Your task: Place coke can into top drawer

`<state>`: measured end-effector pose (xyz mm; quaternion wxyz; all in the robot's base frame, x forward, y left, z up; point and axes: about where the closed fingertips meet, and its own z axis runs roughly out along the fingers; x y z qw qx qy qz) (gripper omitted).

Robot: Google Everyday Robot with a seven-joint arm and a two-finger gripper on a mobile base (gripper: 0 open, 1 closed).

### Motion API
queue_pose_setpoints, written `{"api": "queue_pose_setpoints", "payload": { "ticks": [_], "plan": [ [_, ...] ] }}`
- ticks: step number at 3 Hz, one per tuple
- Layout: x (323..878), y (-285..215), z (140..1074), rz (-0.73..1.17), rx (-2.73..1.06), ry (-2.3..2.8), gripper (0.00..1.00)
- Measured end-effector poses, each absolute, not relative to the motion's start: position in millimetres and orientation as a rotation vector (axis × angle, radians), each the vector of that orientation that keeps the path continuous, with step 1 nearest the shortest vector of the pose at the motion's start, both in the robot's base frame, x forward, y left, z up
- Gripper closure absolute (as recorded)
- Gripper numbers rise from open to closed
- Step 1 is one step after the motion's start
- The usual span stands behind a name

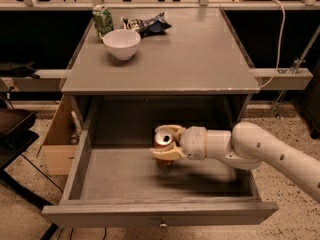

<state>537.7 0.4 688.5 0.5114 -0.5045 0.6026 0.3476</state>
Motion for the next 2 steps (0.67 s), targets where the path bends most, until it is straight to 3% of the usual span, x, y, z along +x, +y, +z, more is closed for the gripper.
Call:
{"api": "queue_pose_setpoints", "payload": {
  "ticks": [1, 2],
  "plan": [
    [539.2, 4.8, 664.6, 0.925, -1.134, 1.495, 1.0],
    [539.1, 5.7, 661.4, 0.937, -1.125, 1.499, 0.84]
  ]
}}
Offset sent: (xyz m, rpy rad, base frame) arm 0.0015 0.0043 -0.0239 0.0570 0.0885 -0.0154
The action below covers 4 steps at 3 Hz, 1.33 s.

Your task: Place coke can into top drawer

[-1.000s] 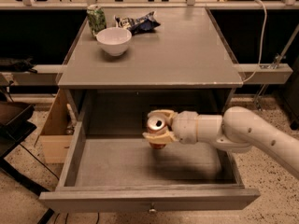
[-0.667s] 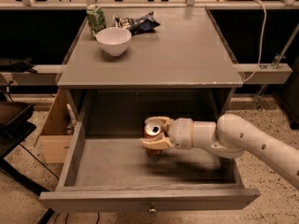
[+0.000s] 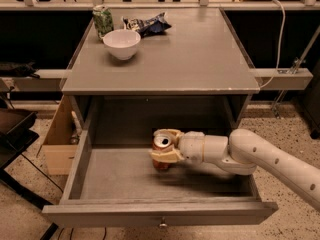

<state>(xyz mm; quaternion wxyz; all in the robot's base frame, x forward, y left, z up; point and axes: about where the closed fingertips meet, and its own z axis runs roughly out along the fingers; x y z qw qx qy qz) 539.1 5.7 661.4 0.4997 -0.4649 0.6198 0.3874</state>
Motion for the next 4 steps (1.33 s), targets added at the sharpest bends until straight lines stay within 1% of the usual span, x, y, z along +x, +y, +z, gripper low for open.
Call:
{"api": "queue_pose_setpoints", "payload": {
  "ticks": [1, 2, 3, 4],
  "plan": [
    [539.1, 5.7, 661.4, 0.937, -1.125, 1.499, 0.61],
    [539.1, 5.7, 661.4, 0.937, -1.125, 1.499, 0.3],
    [539.1, 5.8, 661.4, 0.937, -1.125, 1.499, 0.07],
    [539.0, 5.8, 661.4, 0.937, -1.125, 1.499, 0.0]
  ]
}}
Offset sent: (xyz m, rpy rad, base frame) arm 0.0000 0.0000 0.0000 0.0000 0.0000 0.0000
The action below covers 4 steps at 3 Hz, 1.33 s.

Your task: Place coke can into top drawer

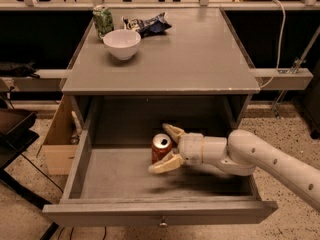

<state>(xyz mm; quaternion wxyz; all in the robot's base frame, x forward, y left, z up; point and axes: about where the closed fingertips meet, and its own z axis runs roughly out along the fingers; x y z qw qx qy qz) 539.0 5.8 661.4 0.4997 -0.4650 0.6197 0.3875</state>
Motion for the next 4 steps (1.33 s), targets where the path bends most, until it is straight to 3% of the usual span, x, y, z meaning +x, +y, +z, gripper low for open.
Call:
{"api": "queue_pose_setpoints", "payload": {
  "ticks": [1, 4],
  "plan": [
    [538.8, 6.6, 662.6, 0.939, -1.126, 1.495, 0.0],
    [514.8, -28.9, 798.2, 0.915, -1.434, 1.477, 0.0]
  ]
}}
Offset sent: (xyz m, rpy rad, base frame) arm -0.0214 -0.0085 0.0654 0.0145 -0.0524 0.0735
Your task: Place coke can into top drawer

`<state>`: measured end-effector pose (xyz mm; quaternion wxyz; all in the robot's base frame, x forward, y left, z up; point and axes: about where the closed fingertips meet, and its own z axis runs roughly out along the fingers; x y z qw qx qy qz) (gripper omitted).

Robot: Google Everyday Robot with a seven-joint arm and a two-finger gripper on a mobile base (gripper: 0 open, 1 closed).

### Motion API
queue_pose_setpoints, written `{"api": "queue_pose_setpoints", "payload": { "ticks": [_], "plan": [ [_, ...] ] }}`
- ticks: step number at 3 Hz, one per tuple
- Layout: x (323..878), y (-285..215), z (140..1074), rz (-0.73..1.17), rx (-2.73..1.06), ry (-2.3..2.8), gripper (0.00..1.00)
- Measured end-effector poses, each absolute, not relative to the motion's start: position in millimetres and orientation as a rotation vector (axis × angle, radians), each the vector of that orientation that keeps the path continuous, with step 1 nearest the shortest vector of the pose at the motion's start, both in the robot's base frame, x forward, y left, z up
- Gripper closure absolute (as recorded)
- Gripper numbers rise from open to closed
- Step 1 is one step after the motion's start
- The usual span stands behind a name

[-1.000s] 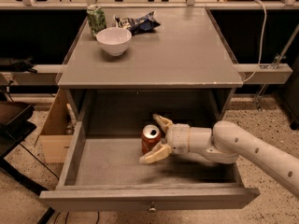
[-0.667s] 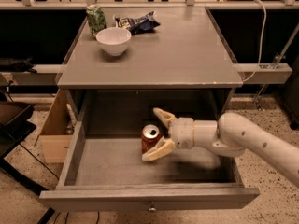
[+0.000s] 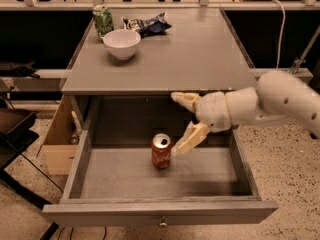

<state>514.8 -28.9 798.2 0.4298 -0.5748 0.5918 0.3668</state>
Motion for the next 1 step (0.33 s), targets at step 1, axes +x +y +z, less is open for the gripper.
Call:
{"api": "queue_pose_setpoints", "payload": {
  "ticks": [1],
  "plan": [
    [523.8, -52.6, 876.1, 0.8, -1.664, 1.423, 0.0]
  ]
}}
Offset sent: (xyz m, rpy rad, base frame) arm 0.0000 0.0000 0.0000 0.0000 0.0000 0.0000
